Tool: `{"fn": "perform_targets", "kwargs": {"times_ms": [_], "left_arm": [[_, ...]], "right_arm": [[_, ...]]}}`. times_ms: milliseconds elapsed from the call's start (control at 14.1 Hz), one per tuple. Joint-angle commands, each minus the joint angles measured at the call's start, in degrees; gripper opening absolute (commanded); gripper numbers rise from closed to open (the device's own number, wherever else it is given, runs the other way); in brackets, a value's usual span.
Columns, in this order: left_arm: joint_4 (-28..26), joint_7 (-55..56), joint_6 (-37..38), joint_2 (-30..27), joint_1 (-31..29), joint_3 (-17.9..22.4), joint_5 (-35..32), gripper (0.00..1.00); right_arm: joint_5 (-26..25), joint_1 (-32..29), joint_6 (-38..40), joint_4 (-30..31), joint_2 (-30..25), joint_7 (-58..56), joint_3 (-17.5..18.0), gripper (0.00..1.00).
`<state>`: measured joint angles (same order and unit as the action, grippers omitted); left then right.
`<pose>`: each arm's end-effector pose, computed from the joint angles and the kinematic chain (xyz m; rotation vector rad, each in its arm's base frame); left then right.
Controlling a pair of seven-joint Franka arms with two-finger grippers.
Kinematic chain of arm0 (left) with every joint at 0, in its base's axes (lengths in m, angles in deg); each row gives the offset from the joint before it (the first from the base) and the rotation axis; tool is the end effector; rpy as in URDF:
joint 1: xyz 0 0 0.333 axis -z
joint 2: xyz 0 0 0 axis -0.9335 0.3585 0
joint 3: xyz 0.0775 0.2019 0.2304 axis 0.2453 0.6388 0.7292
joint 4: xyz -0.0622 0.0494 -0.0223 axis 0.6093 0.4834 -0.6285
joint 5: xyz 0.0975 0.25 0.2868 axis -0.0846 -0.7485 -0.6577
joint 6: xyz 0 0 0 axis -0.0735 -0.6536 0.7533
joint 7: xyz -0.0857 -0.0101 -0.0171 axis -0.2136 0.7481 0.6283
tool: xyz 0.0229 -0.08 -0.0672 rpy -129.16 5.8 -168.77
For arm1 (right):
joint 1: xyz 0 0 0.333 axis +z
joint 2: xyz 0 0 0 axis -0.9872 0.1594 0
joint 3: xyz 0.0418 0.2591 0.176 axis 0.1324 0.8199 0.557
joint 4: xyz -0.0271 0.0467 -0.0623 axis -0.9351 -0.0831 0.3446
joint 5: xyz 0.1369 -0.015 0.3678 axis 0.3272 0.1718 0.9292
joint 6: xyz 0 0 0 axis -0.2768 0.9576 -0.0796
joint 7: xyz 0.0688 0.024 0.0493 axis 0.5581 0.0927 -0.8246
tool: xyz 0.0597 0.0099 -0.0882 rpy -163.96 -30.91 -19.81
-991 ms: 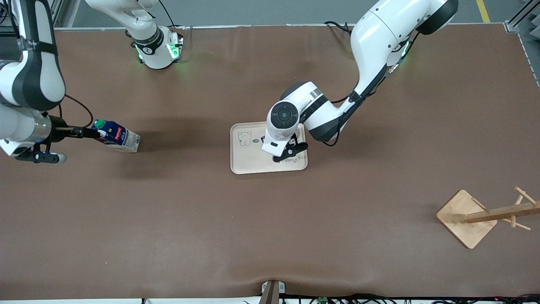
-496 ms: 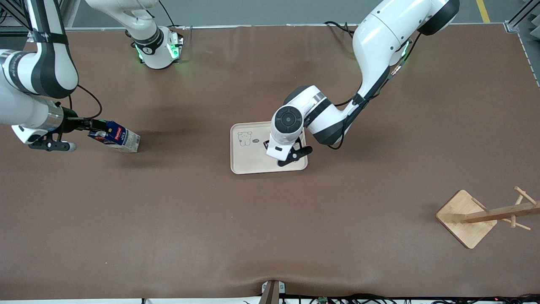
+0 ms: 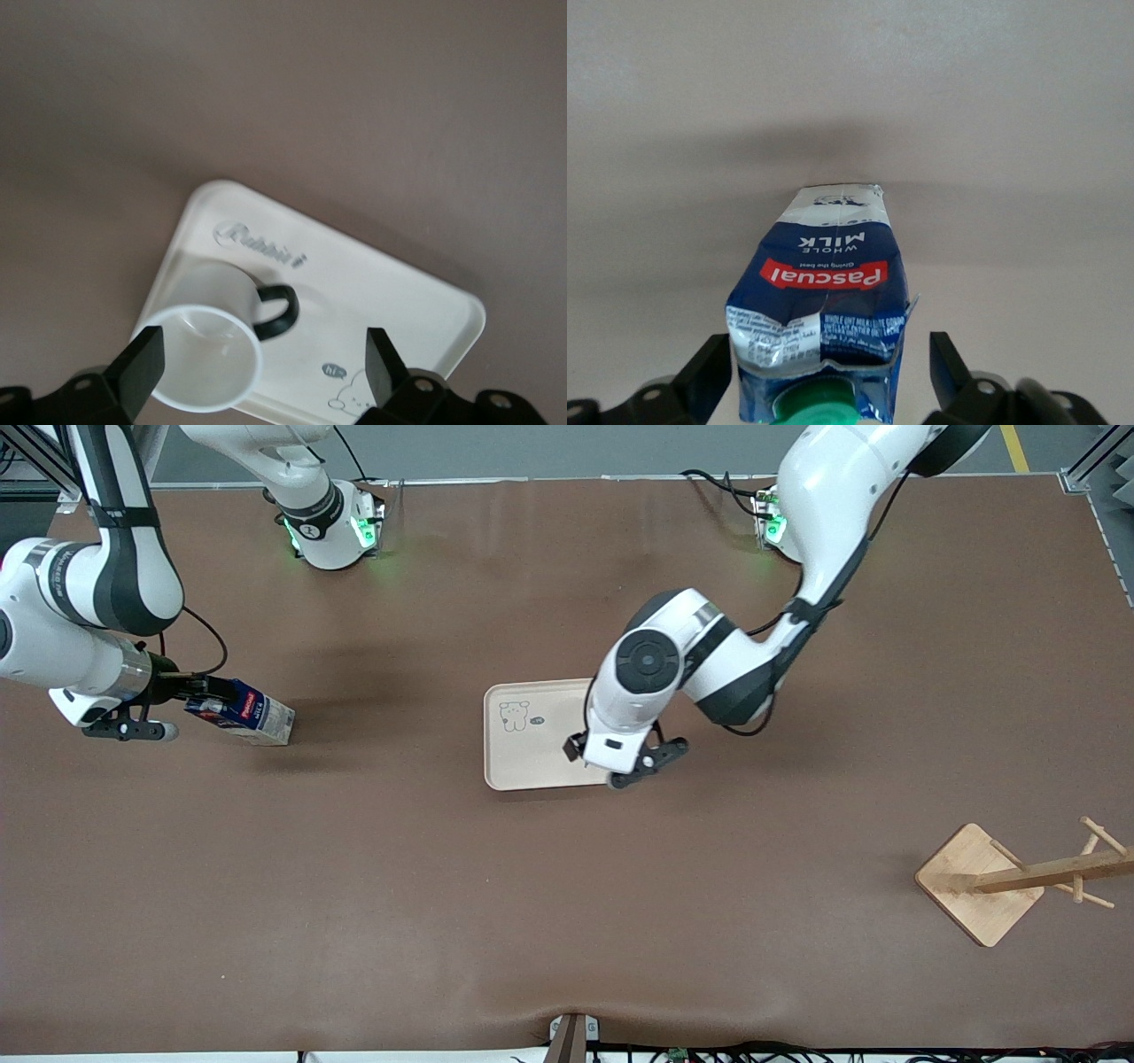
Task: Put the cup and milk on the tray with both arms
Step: 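Lower the mug onto the tray and open the left gripper, then carry the milk toward the tray while the left gripper withdraws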
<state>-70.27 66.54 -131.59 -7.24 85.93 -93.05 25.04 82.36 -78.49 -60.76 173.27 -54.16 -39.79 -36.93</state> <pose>0.5632 -0.4336 0.3536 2.9569 0.8244 -0.1710 0.4938 -0.0866 0.3391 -3.0754 0.1022 0.3611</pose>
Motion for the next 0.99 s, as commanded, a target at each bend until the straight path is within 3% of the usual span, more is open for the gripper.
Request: {"fn": "perform_targets", "kwargs": {"times_ms": [0, 212, 283, 354, 425, 496, 566, 637, 779, 920], "left_arm": [[-1.24, 0.45, 3.60, -4.64, -5.49, -0.02, -1.33, 1.00], [-1.15, -1.48, 9.22, -8.33, -11.04, -0.28, -2.91, 1.00], [-1.15, -2.01, 10.37, -9.73, -11.75, -0.29, -2.91, 1.00], [-1.15, -2.02, 11.60, -11.49, -11.67, -0.02, -2.91, 1.00], [-1.15, -2.02, 12.65, -13.07, -12.11, 0.15, -3.00, 1.00], [-1.15, -2.19, 13.27, -13.78, -13.59, 0.24, -4.22, 1.00], [-1.06, -2.19, 13.28, -13.88, -14.30, 0.24, -6.32, 1.00], [-1.06, -2.54, 13.28, -13.88, -14.48, 0.24, -8.69, 1.00], [-1.06, -3.24, 13.28, -13.53, -14.74, 0.24, -12.04, 1.00], [-1.06, -3.42, 13.28, -13.96, -15.27, 0.24, -12.93, 1.00]], "right_arm": [[0.59, 0.29, -1.77, 1.01, 0.11, -0.99, 0.46, 0.74], [0.59, 0.65, -1.08, 0.93, 0.73, -0.90, 0.55, 0.29], [0.59, 0.65, -0.81, 0.67, 0.65, -0.47, 0.55, 0.24], [0.67, 0.65, 0.58, -0.21, 0.73, -0.11, 0.55, 0.27], [0.67, 0.65, 2.95, -1.96, 0.82, -0.02, 0.55, 0.35], [0.67, 1.17, 5.67, -3.71, 0.91, 1.28, 0.63, 0.36], [0.67, 2.31, 8.31, -5.73, 0.91, 3.56, 0.72, 0.35], [0.67, 3.97, 10.86, -6.97, 1.00, 6.28, 0.72, 0.28], [0.67, 10.90, 13.60, -9.00, 0.91, 14.26, 0.81, 0.19], [2.33, 16.71, 12.73, -10.84, 1.52, 16.15, 0.72, 0.39]]}}
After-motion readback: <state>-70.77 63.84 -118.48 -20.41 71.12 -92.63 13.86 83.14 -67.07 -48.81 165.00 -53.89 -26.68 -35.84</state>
